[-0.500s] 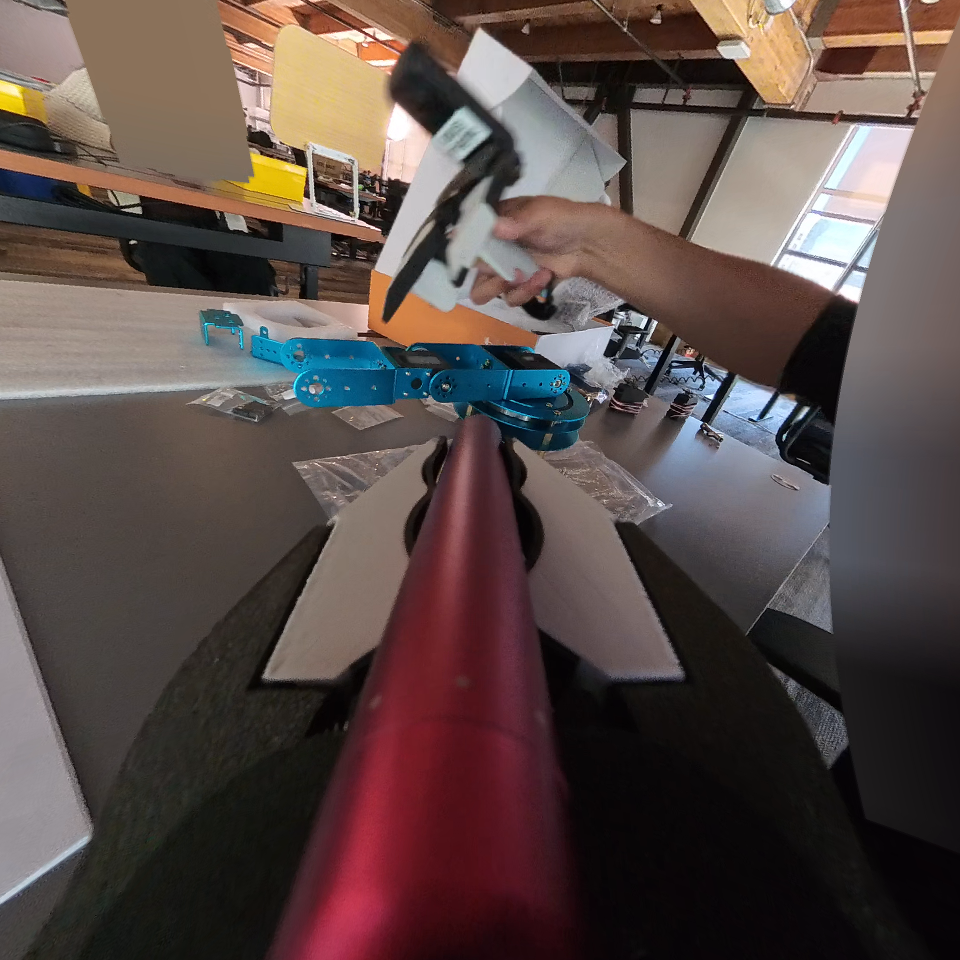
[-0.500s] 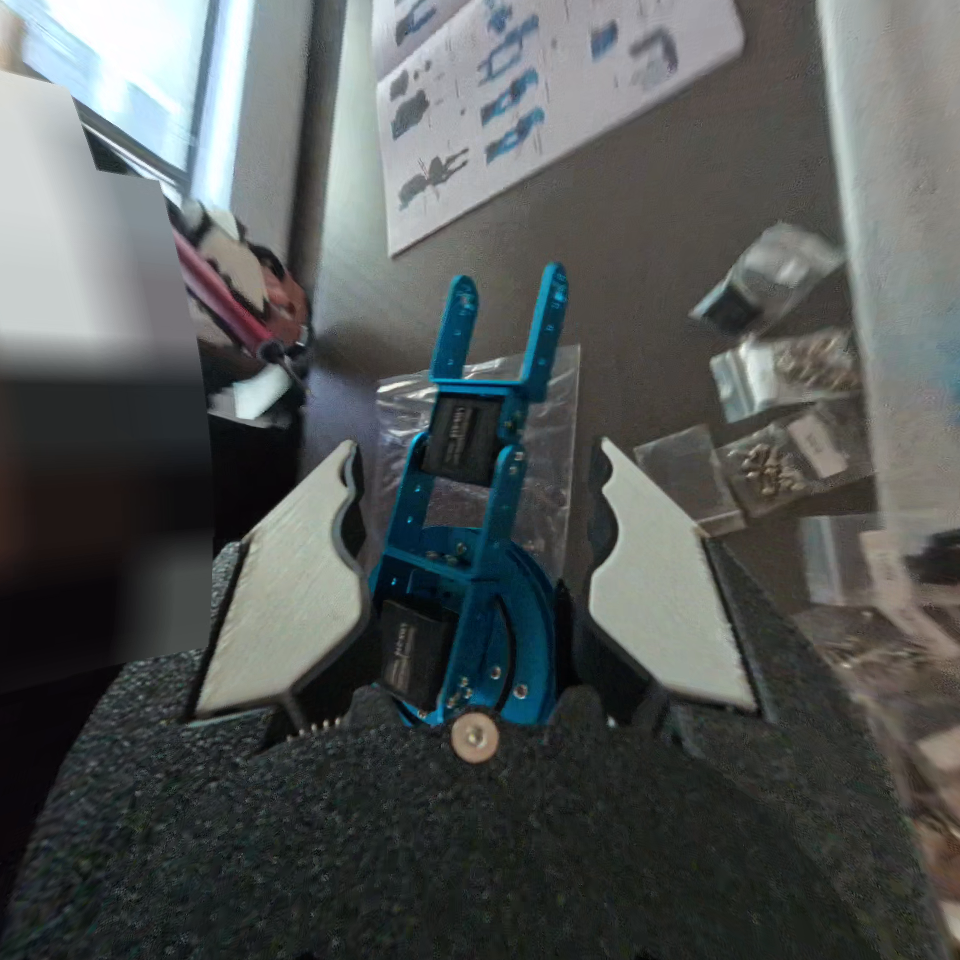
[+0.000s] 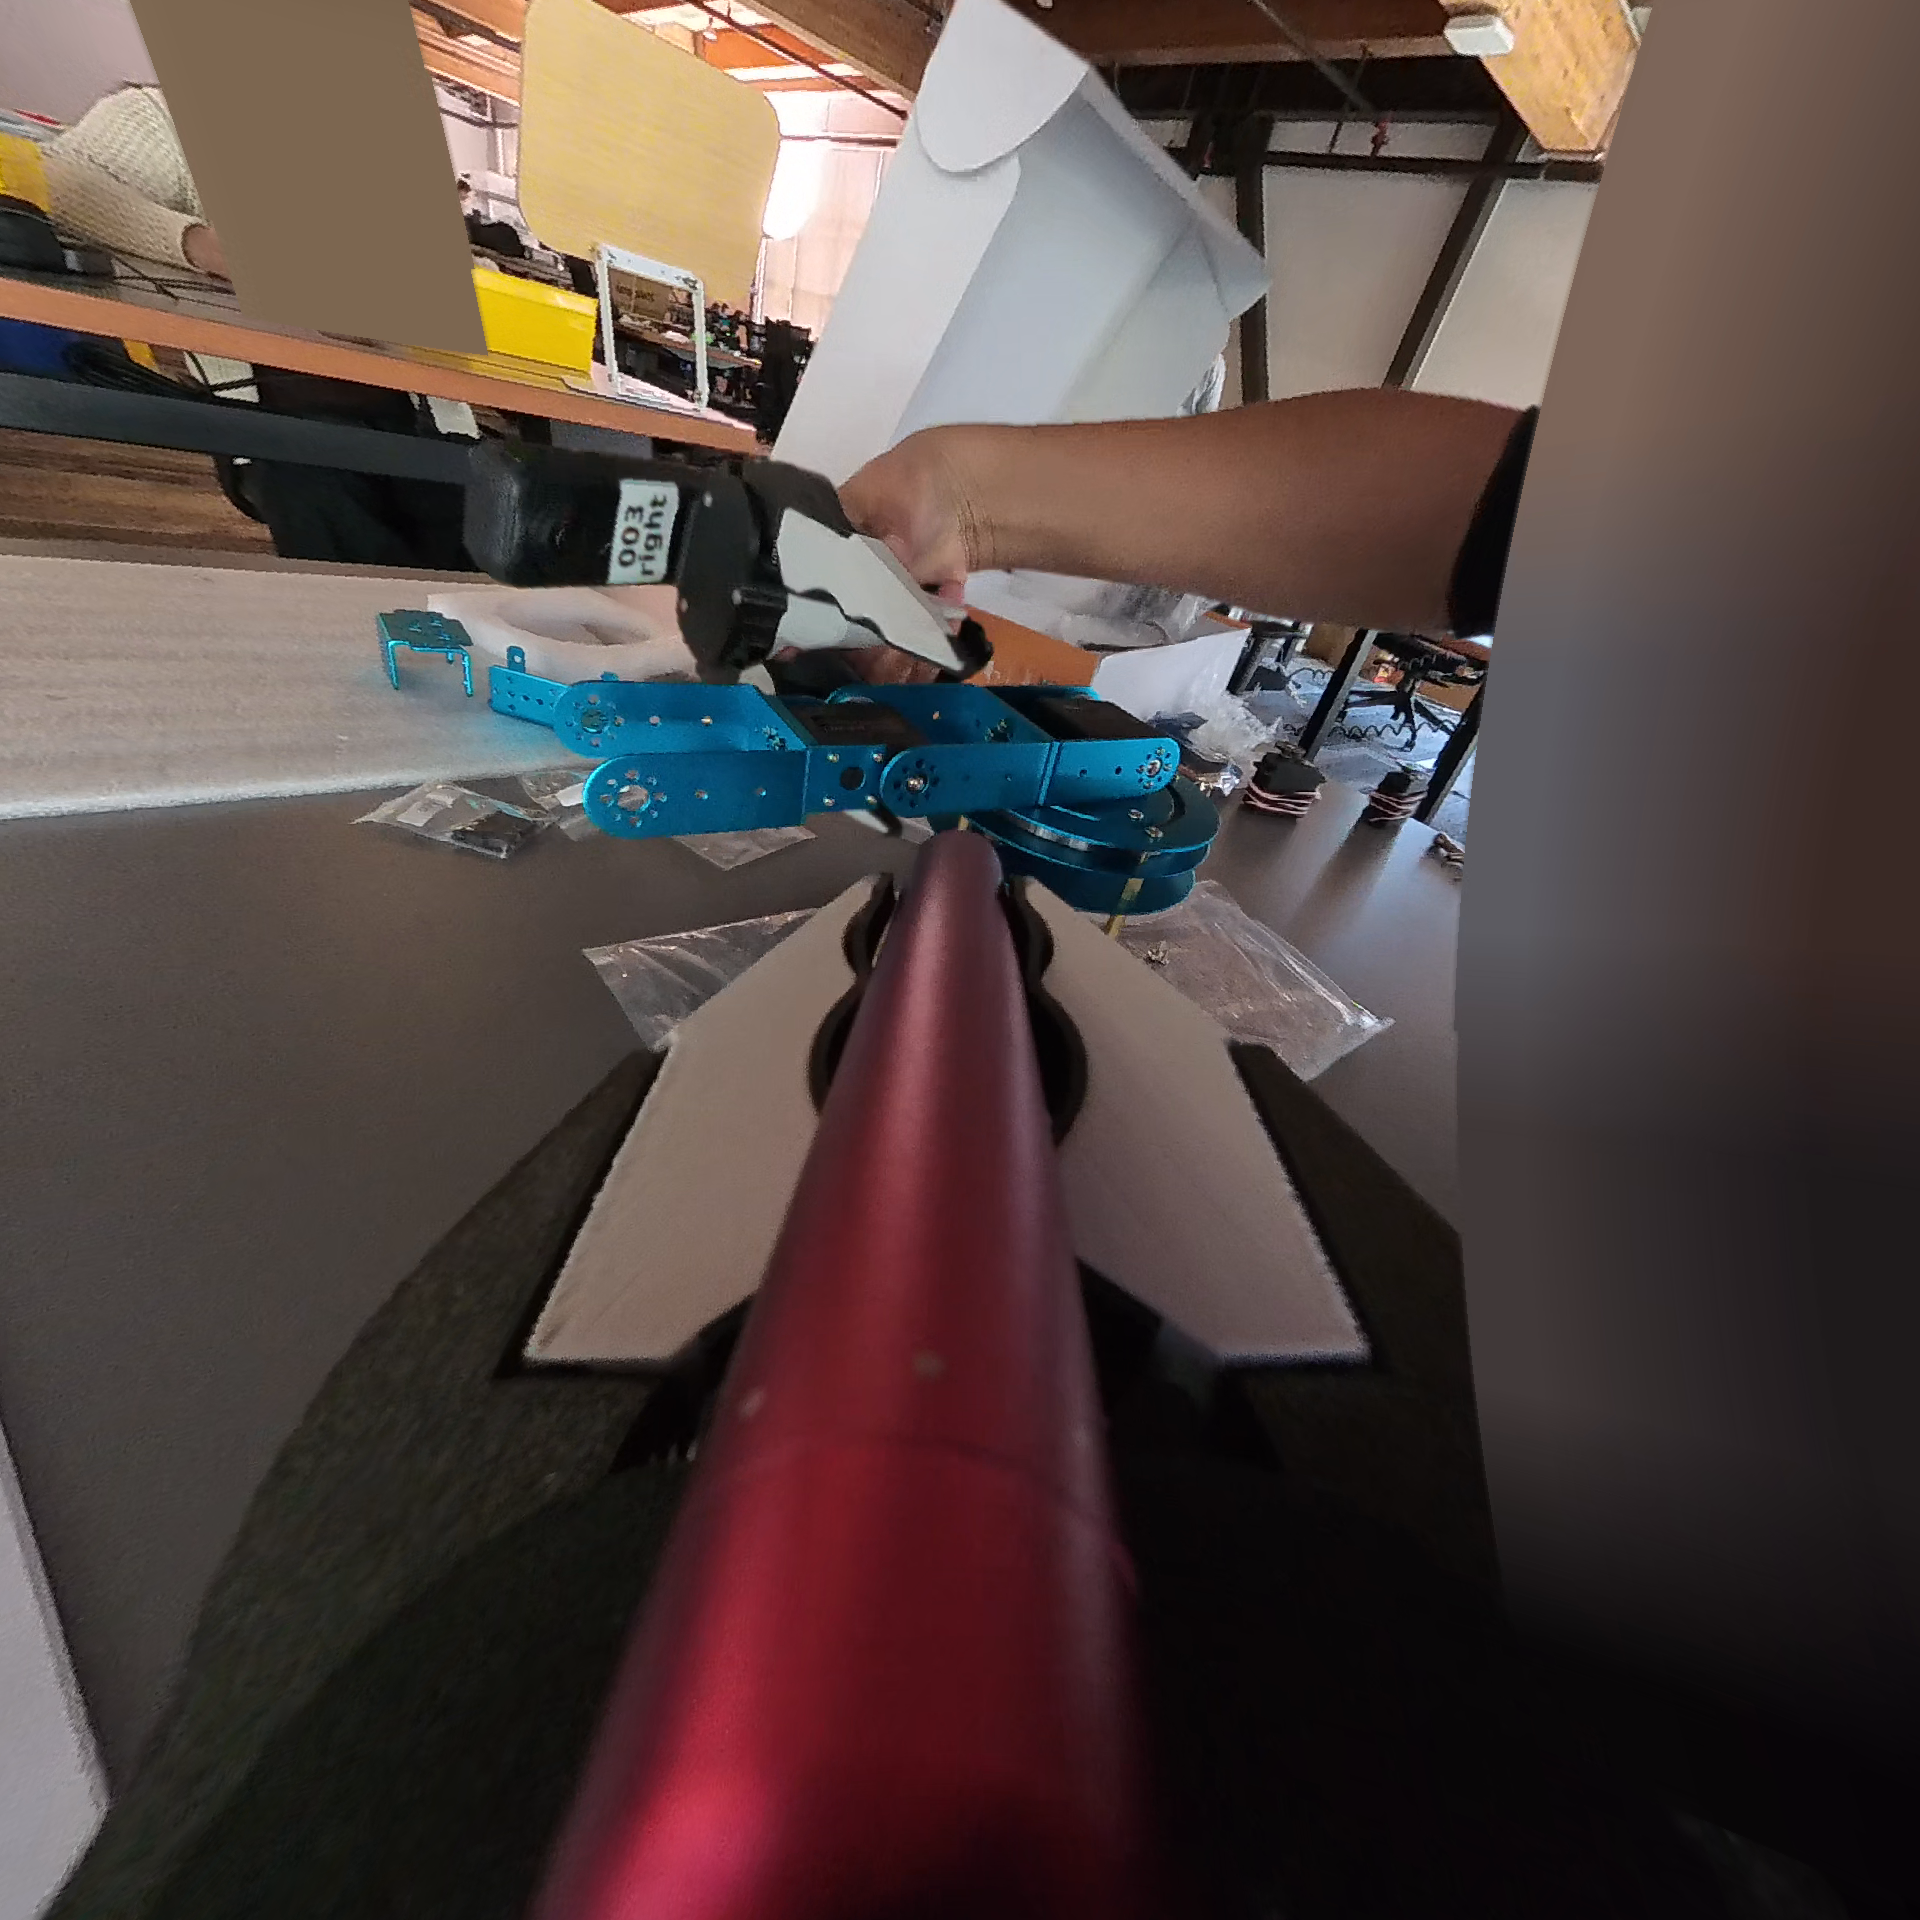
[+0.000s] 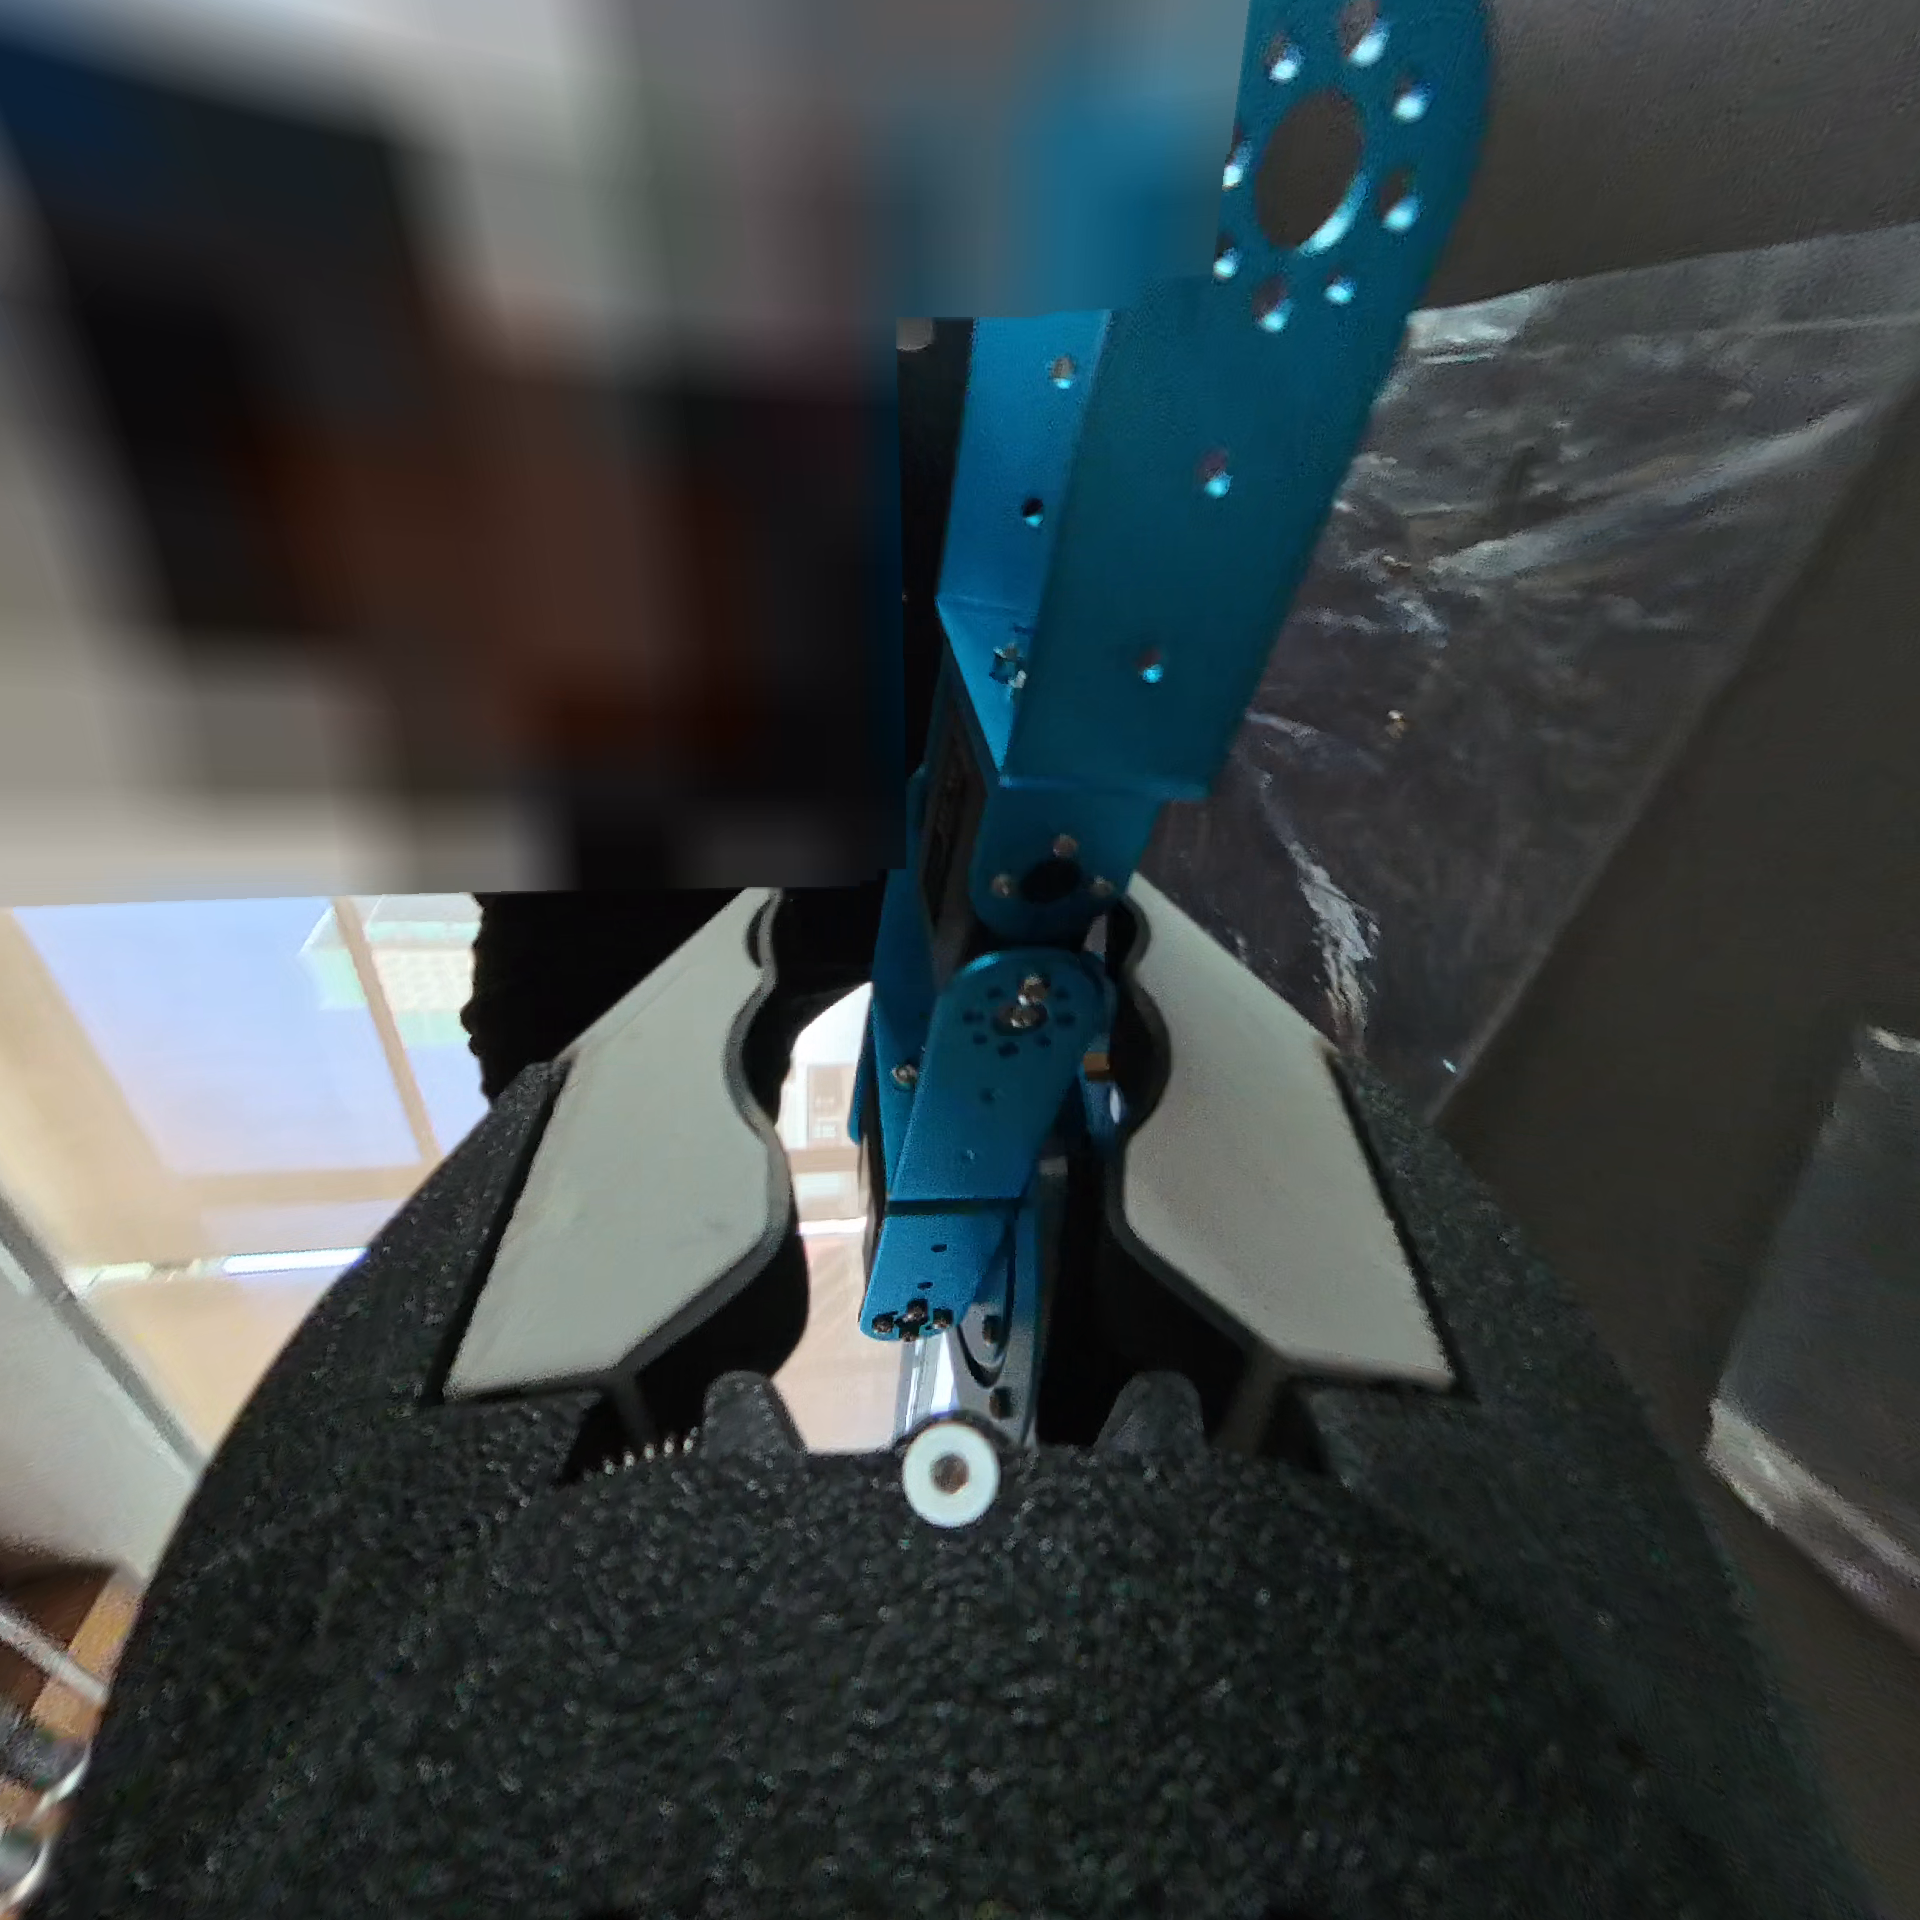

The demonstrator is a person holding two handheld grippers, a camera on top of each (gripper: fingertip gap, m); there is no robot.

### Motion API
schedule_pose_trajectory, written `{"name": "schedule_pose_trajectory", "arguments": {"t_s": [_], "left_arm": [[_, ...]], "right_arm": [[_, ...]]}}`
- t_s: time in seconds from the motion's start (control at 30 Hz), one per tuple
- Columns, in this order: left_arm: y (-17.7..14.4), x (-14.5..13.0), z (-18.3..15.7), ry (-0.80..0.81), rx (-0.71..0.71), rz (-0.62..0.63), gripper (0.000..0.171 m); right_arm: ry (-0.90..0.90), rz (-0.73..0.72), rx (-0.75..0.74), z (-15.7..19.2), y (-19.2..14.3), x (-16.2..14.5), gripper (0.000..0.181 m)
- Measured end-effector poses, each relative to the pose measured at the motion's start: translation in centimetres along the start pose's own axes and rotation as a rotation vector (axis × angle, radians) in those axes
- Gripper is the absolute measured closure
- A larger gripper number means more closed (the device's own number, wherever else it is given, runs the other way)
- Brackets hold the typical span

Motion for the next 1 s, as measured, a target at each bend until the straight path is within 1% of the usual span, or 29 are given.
{"name": "schedule_pose_trajectory", "arguments": {"t_s": [0.07, 0.13, 0.23, 0.3, 0.43, 0.5, 0.7, 0.83, 1.0], "left_arm": [[0.4, -0.2, -0.2, 0.004, 0.014, 0.005, 0.150], [0.6, -0.4, -0.3, 0.012, 0.035, 0.015, 0.150], [0.5, -0.7, -0.6, 0.013, 0.045, 0.025, 0.150], [0.3, -0.7, -0.7, 0.010, 0.055, 0.018, 0.150], [0.1, -0.6, -1.1, 0.014, 0.061, 0.015, 0.150], [0.1, -0.7, -1.1, 0.014, 0.059, 0.018, 0.149], [0.4, -0.9, -1.1, 0.009, 0.049, 0.042, 0.150], [0.6, -1.0, -1.2, 0.009, 0.041, 0.052, 0.150], [0.9, -1.0, -1.4, 0.007, 0.029, 0.056, 0.150]], "right_arm": [[-0.001, 0.001, 0.028, -0.3, 0.1, 0.3, 0.133], [0.003, -0.007, 0.050, -0.4, 0.2, 0.5, 0.125], [0.003, 0.016, 0.046, -0.1, 0.5, 0.7, 0.120], [0.009, 0.022, 0.018, -0.3, 0.5, 0.8, 0.127], [0.011, 0.026, -0.027, -0.5, 0.6, 1.1, 0.134], [0.004, 0.050, -0.064, -0.7, 0.7, 1.2, 0.143], [0.013, 0.027, -0.006, -1.0, 0.7, 1.3, 0.152], [0.024, 0.011, 0.066, -1.0, 0.5, 1.2, 0.158], [0.023, 0.010, 0.117, -1.2, 0.0, 1.1, 0.159]]}}
Point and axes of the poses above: each gripper's, where its closed fingertips meet, y out along the fingers, x out of its top, z = x × y across the jaws, the point moved 8 cm from there along -y, back along the fingers, and after that the axes turned 15 degrees about x, right-handed, at the moved point
